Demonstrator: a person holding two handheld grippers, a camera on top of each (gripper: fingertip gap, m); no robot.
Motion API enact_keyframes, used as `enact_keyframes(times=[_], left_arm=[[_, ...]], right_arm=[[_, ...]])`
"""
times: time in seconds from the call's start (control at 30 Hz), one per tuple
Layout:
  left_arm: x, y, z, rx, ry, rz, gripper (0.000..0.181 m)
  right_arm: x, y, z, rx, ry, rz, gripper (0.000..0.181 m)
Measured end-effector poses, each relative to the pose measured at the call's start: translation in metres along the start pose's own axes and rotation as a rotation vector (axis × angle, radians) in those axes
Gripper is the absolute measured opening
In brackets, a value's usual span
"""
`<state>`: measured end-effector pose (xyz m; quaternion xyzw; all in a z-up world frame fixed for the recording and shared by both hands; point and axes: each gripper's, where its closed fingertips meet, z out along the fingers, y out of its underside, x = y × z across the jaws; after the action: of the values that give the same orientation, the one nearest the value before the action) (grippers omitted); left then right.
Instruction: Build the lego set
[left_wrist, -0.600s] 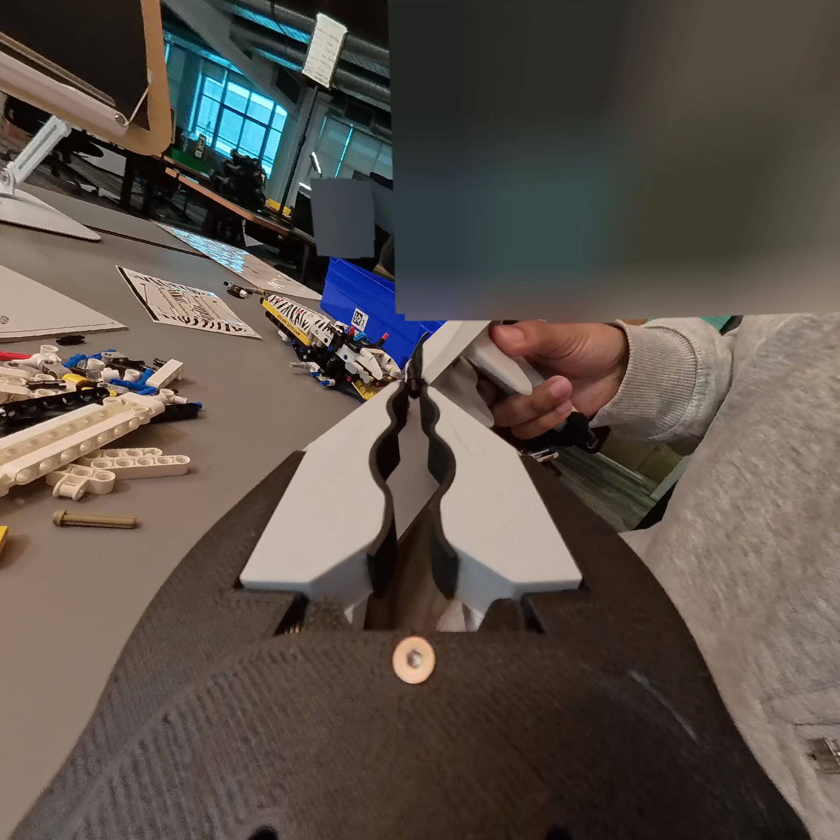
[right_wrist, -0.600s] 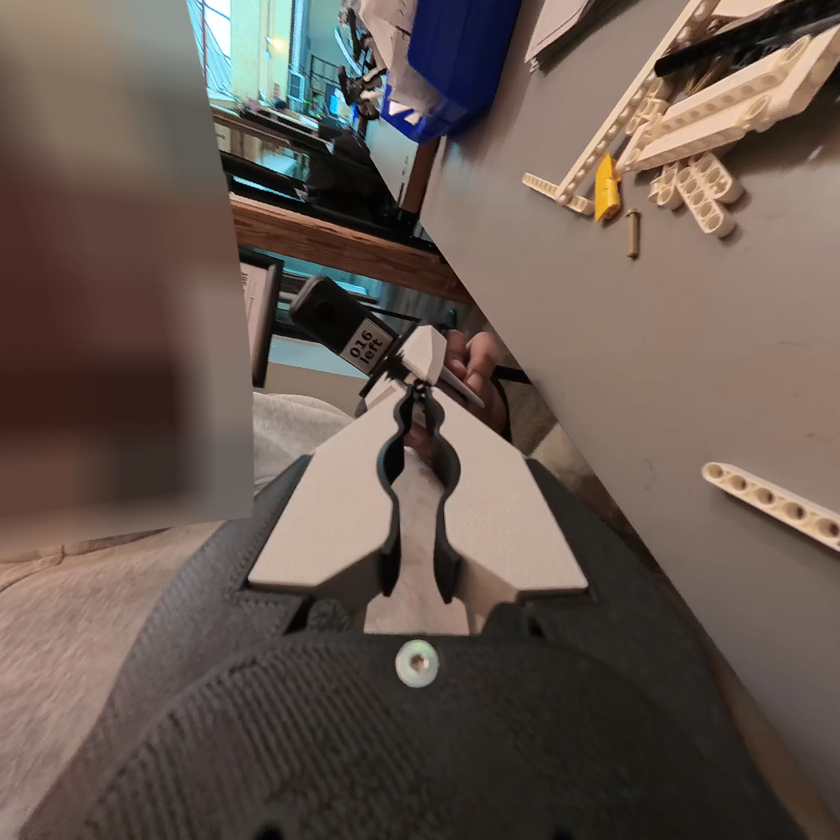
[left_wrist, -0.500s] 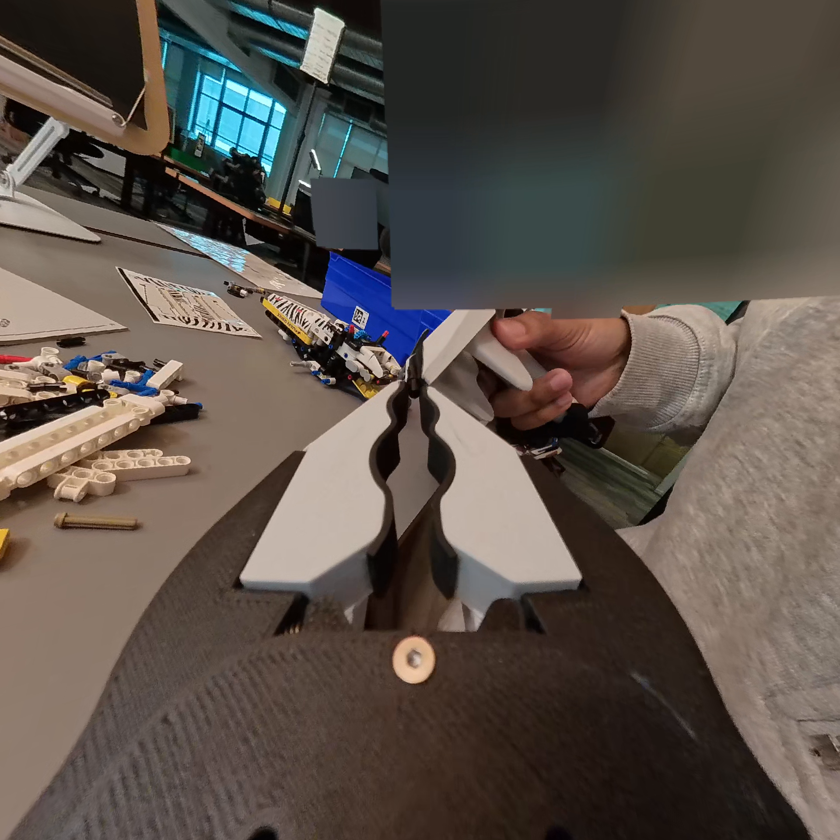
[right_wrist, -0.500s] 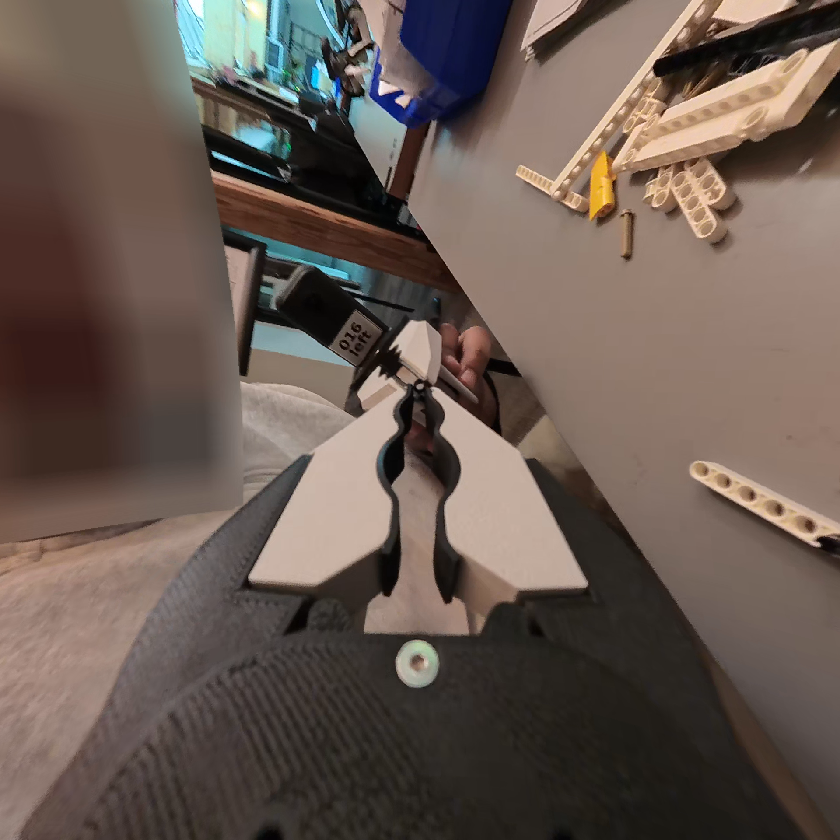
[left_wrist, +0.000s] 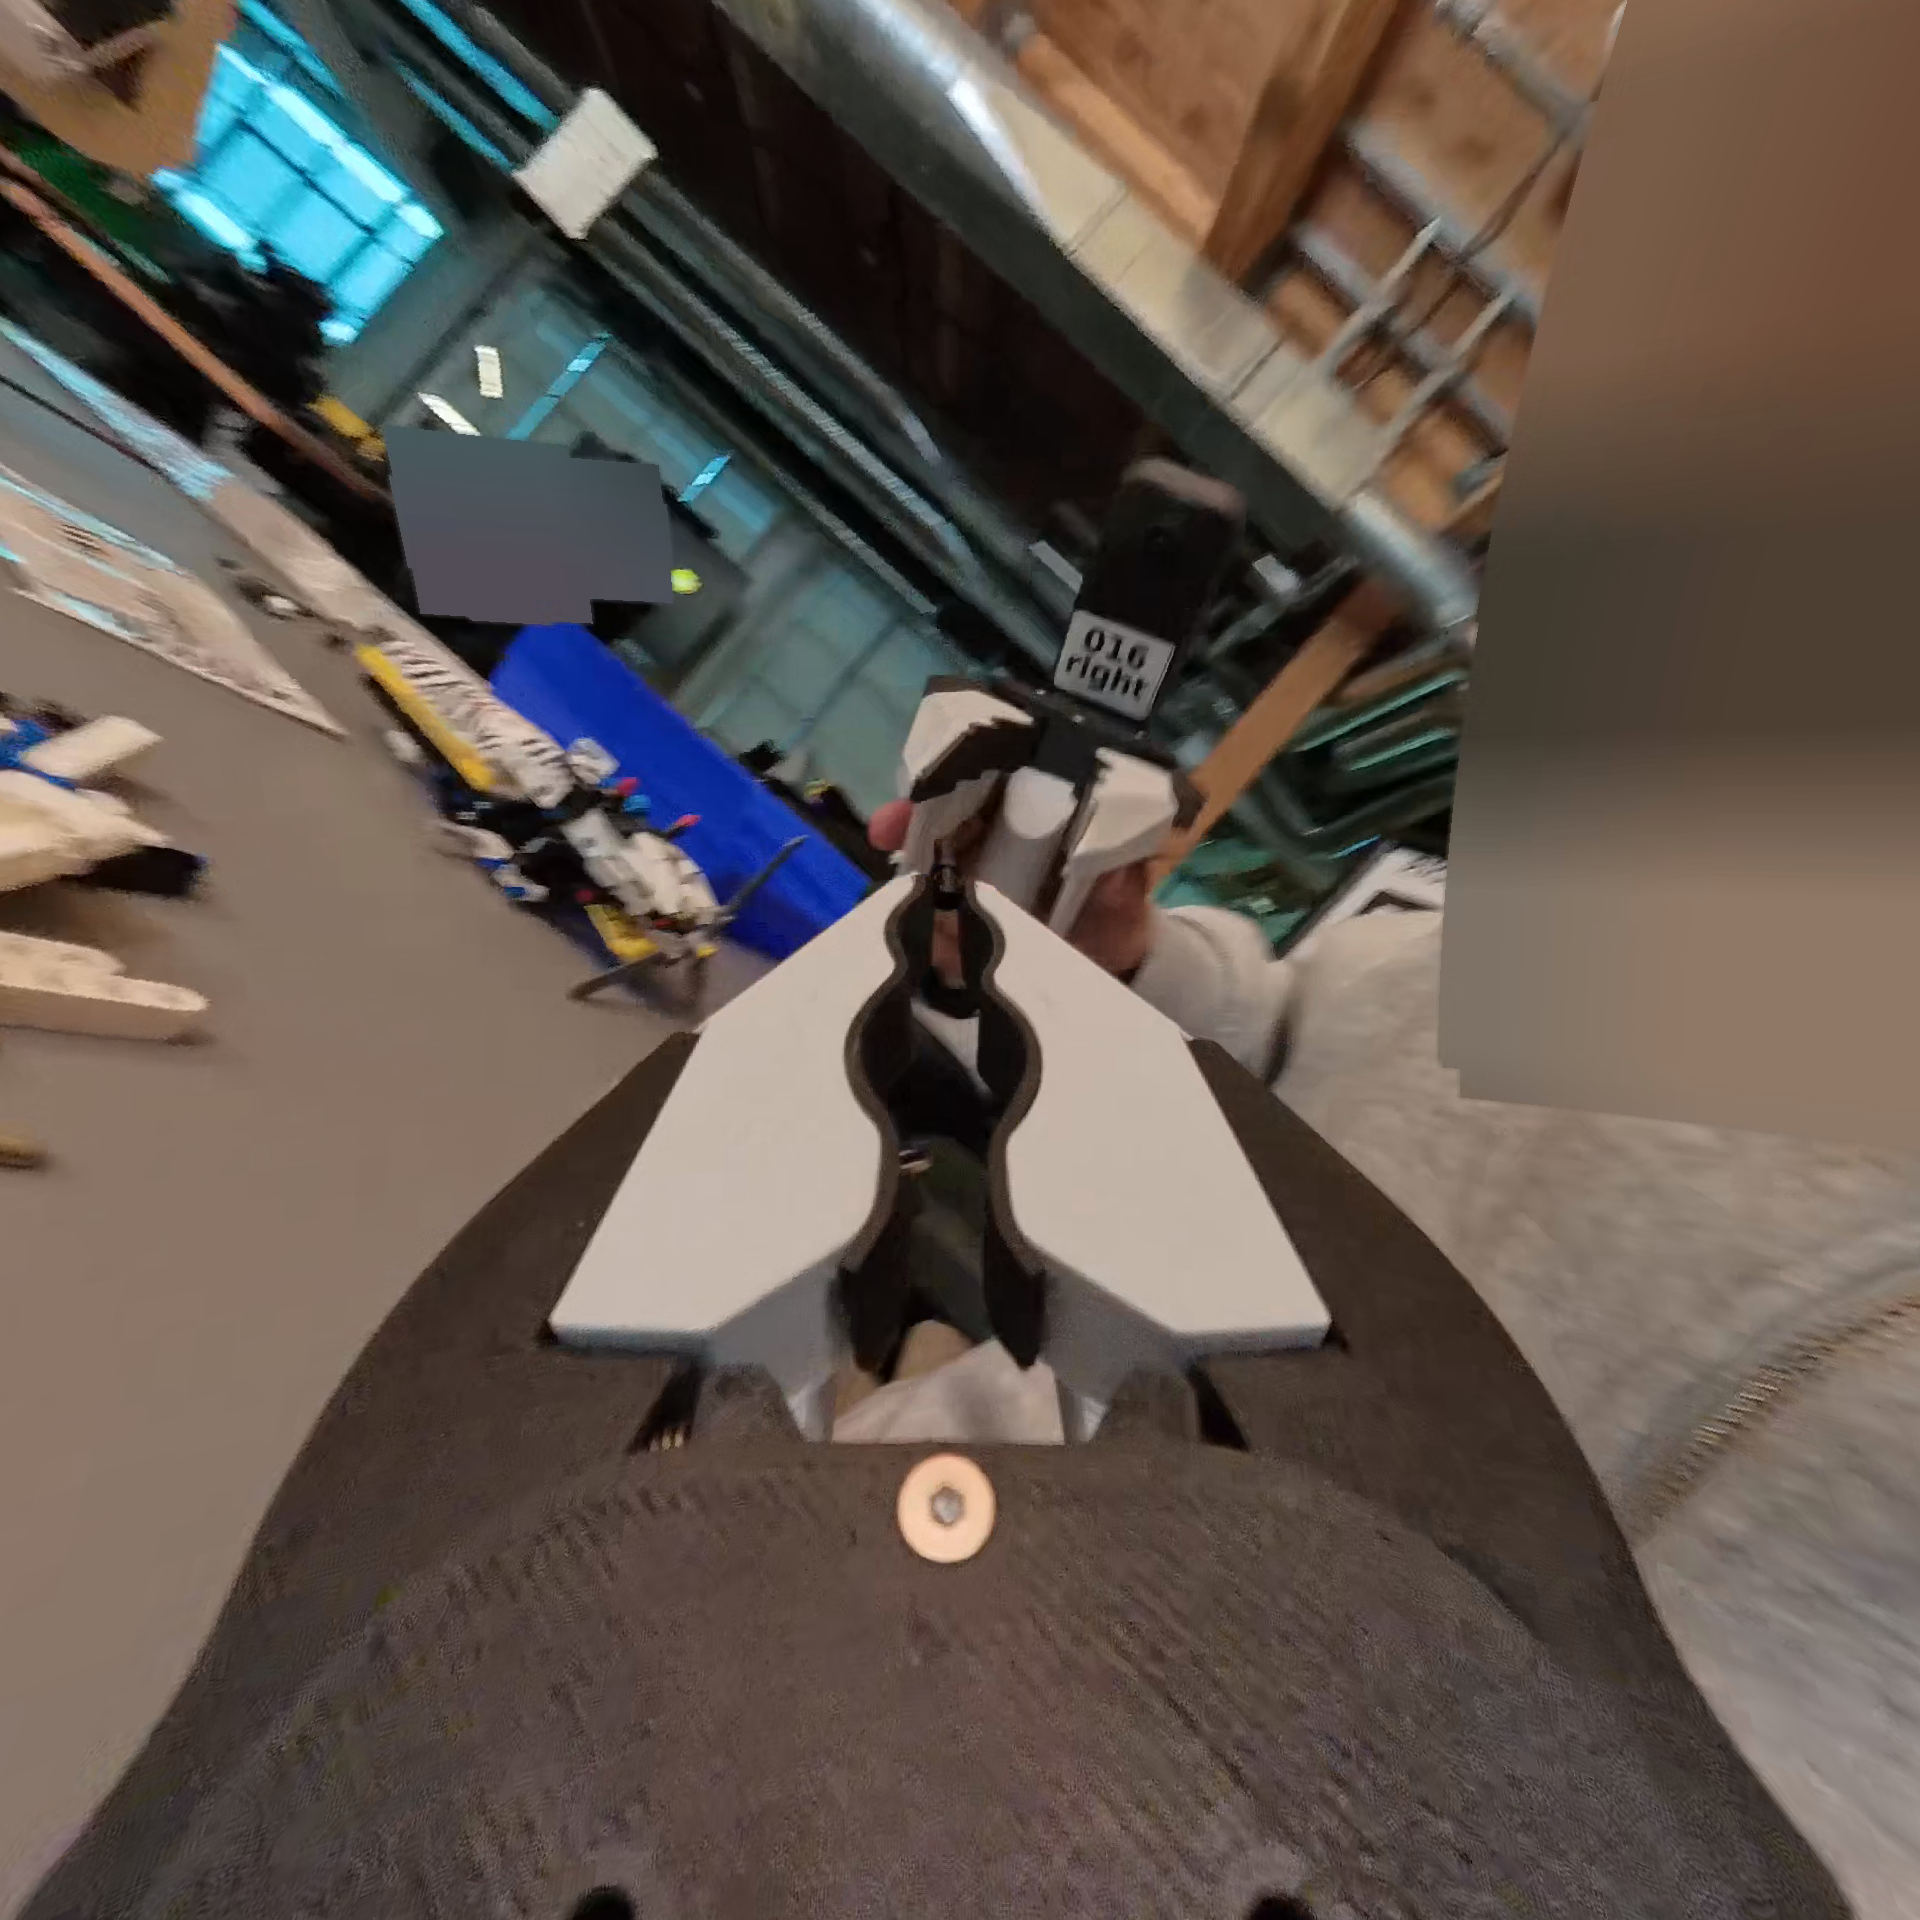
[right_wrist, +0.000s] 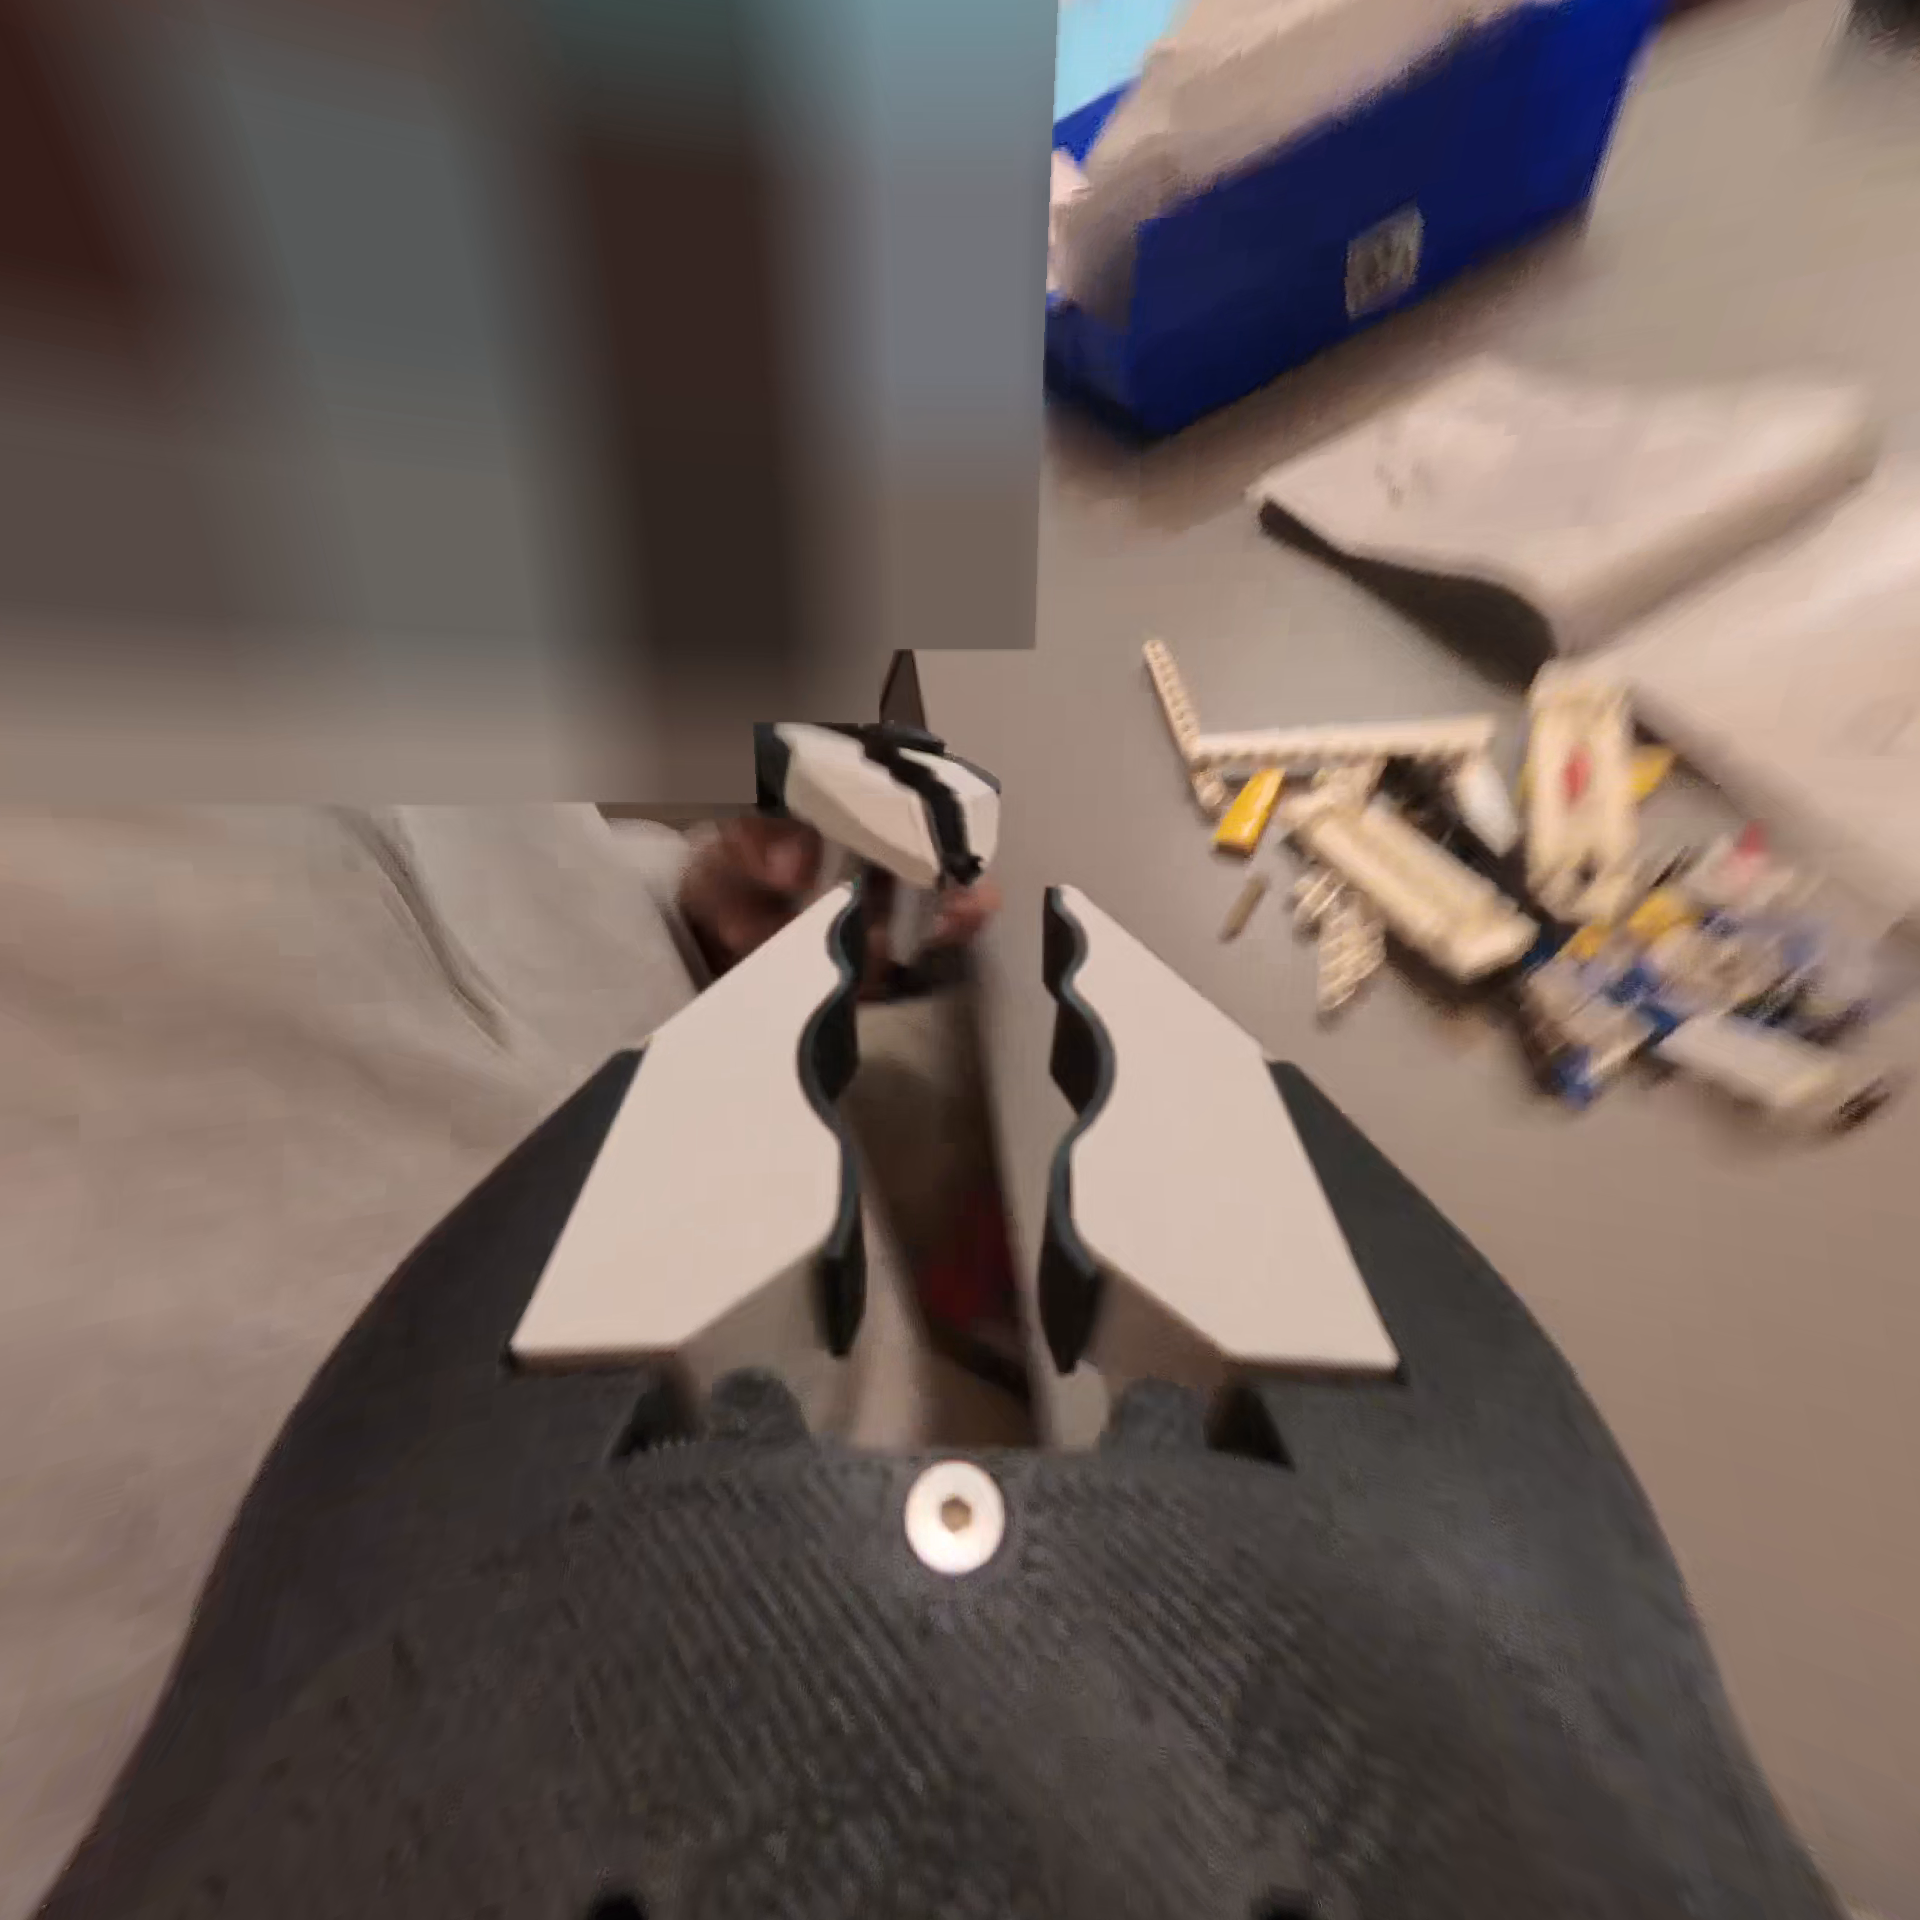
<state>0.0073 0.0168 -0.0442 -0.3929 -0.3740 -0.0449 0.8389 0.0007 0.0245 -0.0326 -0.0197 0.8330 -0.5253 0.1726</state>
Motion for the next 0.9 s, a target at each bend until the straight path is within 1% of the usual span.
enact_keyframes(times=[0.07,0.1,0.17,0.27,0.33,0.4,0.43,0.53,0.6,0.8,0.9], left_arm=[[0.007,-0.003,-0.002,0.017,0.08,-0.074,0.001],[0.009,-0.002,-0.002,0.01,0.104,-0.097,0.001],[0.011,0.003,-0.001,-0.024,0.13,-0.12,0.001],[0.013,0.018,0.002,-0.114,0.156,-0.15,0.001],[0.013,0.026,0.004,-0.155,0.158,-0.154,0.001],[0.015,0.027,0.004,-0.162,0.174,-0.17,0.001],[0.015,0.026,0.004,-0.161,0.177,-0.175,0.001],[0.015,0.016,0.0,-0.105,0.193,-0.192,0.001],[0.016,0.011,-0.003,-0.085,0.211,-0.208,0.001],[0.028,0.007,-0.006,-0.066,0.327,-0.306,0.001],[0.029,0.01,-0.006,-0.083,0.34,-0.326,0.002]], right_arm=[[-0.008,0.001,0.004,-0.042,0.012,-0.191,0.029],[-0.011,0.004,0.006,-0.072,0.011,-0.255,0.027],[-0.015,0.009,0.009,-0.125,-0.002,-0.35,0.026],[-0.016,0.011,0.012,-0.164,-0.005,-0.447,0.019],[-0.018,0.013,0.014,-0.188,-0.033,-0.458,0.011],[-0.024,0.017,0.015,-0.218,-0.09,-0.451,0.004],[-0.025,0.017,0.016,-0.223,-0.099,-0.449,0.004],[-0.022,0.012,0.015,-0.224,-0.101,-0.447,0.016],[-0.023,0.009,0.014,-0.213,-0.119,-0.43,0.018],[-0.026,0.007,0.015,-0.196,-0.148,-0.434,0.011],[-0.03,0.004,0.015,-0.176,-0.17,-0.437,0.007]])
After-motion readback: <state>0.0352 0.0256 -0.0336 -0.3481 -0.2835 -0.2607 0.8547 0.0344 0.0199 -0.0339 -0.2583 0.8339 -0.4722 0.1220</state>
